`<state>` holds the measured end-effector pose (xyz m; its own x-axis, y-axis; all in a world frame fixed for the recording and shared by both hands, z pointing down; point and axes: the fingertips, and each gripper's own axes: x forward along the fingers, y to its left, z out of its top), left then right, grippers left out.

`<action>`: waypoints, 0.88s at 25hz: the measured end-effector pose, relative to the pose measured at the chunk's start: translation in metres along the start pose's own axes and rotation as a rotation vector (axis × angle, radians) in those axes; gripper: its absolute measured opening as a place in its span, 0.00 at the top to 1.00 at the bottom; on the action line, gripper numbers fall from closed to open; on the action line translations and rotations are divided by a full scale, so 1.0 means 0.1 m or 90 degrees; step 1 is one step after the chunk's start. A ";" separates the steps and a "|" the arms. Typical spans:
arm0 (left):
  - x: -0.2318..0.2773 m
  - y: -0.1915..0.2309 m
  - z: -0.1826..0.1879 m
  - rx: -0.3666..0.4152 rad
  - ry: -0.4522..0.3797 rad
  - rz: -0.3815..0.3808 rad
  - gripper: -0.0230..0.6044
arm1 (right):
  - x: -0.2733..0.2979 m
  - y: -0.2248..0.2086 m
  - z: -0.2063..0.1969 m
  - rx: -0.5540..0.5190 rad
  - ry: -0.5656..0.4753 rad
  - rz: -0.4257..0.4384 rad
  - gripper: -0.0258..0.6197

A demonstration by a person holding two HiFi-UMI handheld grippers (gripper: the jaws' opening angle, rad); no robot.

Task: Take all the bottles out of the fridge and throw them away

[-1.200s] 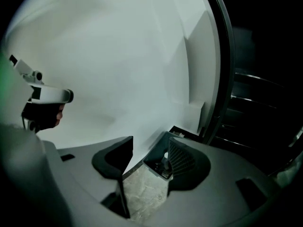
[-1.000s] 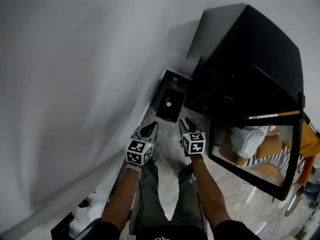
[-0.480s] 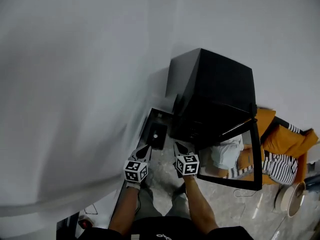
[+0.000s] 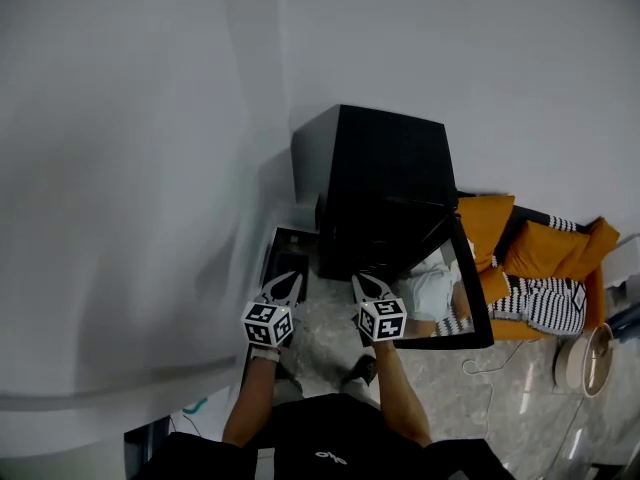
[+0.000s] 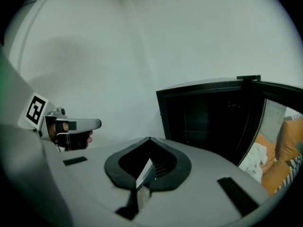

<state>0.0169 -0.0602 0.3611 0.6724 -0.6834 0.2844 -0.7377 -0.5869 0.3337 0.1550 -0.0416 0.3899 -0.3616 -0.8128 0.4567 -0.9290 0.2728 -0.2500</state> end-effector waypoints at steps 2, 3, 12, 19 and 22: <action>0.08 -0.10 0.05 0.009 0.002 -0.007 0.96 | -0.11 -0.11 0.02 0.006 -0.006 -0.009 0.95; 0.12 -0.15 0.07 0.013 0.003 -0.010 0.96 | -0.17 -0.17 0.03 0.010 -0.009 -0.014 0.95; 0.40 -0.65 0.17 0.057 0.020 -0.006 0.96 | -0.57 -0.70 0.08 0.024 -0.019 -0.009 0.95; 0.51 -1.10 0.00 0.054 0.017 0.041 0.96 | -0.77 -0.97 0.01 0.000 -0.002 0.044 0.95; 0.46 -1.27 -0.11 0.042 0.009 0.069 0.96 | -0.86 -1.01 -0.07 -0.015 0.013 0.077 0.95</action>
<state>0.1420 -0.0127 0.3416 0.5886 -0.7387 0.3285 -0.8084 -0.5370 0.2410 0.2797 0.0044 0.3822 -0.4728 -0.7624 0.4418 -0.8798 0.3803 -0.2851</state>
